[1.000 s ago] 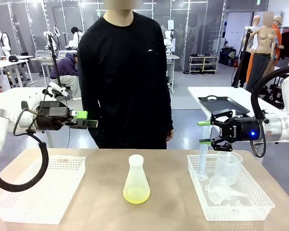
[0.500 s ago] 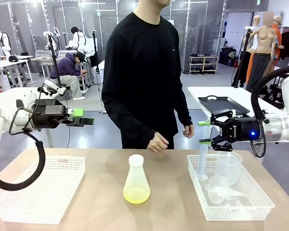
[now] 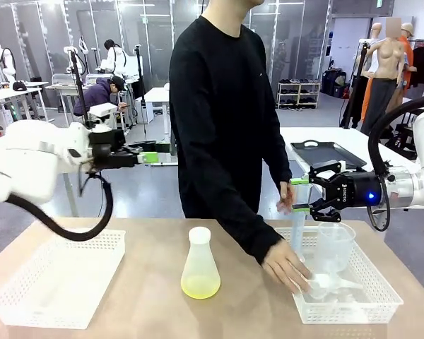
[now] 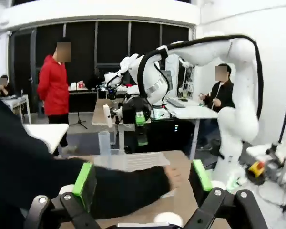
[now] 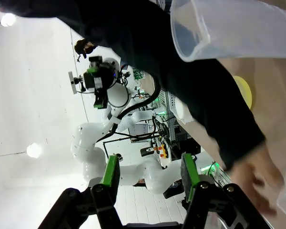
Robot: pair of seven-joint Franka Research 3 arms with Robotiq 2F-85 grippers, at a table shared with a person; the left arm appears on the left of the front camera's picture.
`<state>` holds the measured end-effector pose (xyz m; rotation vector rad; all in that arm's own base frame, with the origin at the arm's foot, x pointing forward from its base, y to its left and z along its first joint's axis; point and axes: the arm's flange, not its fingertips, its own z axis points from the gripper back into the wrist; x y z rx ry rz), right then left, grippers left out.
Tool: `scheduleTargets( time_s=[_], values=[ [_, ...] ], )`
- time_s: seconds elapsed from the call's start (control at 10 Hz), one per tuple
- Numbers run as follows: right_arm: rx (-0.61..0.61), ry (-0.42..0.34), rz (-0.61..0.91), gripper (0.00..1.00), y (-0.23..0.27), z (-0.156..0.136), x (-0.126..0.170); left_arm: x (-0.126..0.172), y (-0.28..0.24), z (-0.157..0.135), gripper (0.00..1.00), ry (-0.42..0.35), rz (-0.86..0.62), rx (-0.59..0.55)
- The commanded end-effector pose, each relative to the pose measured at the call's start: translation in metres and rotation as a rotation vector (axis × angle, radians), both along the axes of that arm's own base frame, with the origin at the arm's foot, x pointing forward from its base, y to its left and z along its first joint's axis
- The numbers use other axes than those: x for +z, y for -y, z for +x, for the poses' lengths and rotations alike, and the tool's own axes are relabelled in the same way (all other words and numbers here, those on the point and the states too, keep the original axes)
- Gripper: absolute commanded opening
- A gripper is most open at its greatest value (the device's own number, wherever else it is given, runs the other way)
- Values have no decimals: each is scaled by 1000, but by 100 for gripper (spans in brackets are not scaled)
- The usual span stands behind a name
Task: Prepare the solutions needed for the experiment.
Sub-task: When the human places the Big flask in the center of the table, pick up the Big flask and place it in the left Organizing basket.
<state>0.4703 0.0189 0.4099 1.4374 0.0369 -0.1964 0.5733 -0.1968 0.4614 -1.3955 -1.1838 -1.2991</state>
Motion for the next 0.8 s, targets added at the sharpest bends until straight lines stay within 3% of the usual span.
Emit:
scheduleTargets(
  time_s=[0.0,0.1,0.2,0.6,0.7],
  values=[
    [1,0,-2,66,0,0,1,-21,18,22,100,14,9,-4],
    [1,0,-2,66,0,0,1,-24,19,19,100,-53,36,-22],
    [1,0,-2,66,0,0,1,-13,12,13,100,21,-4,-8],
    [1,0,-2,66,0,0,1,-20,15,19,100,16,-2,-10],
    [1,0,-2,66,0,0,1,-27,27,29,100,40,-53,-73]
  ],
)
